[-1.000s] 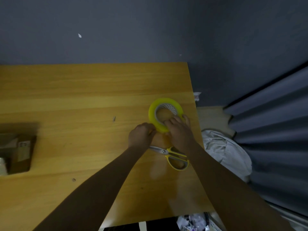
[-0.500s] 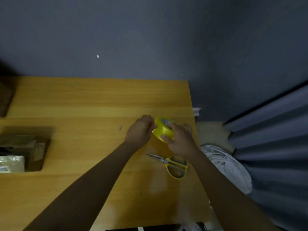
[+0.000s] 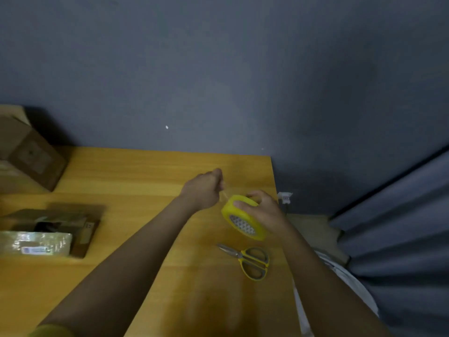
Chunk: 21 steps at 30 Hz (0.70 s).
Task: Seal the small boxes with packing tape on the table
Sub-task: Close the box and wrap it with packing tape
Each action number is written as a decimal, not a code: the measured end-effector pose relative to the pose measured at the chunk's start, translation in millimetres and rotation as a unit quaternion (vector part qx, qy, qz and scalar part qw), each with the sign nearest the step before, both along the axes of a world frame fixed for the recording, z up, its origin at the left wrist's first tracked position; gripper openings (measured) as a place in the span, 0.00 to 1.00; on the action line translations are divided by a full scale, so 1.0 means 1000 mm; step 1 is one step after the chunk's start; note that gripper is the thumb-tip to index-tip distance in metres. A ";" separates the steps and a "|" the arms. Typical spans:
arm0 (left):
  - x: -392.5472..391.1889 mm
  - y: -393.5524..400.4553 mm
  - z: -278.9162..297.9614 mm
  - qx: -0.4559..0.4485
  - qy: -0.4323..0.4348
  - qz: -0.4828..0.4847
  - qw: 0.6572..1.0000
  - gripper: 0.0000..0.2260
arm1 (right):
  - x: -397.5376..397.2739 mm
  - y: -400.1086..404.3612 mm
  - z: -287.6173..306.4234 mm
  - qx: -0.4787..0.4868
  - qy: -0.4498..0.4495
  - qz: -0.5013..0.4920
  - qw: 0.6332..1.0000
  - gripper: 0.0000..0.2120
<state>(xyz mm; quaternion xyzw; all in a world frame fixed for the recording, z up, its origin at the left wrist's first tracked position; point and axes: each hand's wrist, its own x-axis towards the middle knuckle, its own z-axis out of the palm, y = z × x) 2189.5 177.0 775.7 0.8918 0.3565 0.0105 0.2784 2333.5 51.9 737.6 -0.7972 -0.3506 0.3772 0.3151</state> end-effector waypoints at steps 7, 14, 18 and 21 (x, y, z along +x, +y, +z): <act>-0.026 0.009 0.035 -0.044 -0.095 0.042 0.994 0.08 | -0.009 -0.016 0.024 0.108 0.133 0.022 0.985 0.10; -0.049 -0.008 0.038 0.101 -0.089 0.129 0.982 0.09 | -0.022 0.007 0.020 0.003 -0.043 0.060 0.997 0.26; -0.082 0.004 0.043 0.091 -0.093 0.148 0.980 0.09 | -0.035 0.018 0.035 -0.047 -0.064 0.114 0.990 0.39; -0.117 0.022 0.036 0.066 -0.112 0.219 0.967 0.08 | -0.049 0.026 0.049 -0.016 0.007 0.133 0.991 0.27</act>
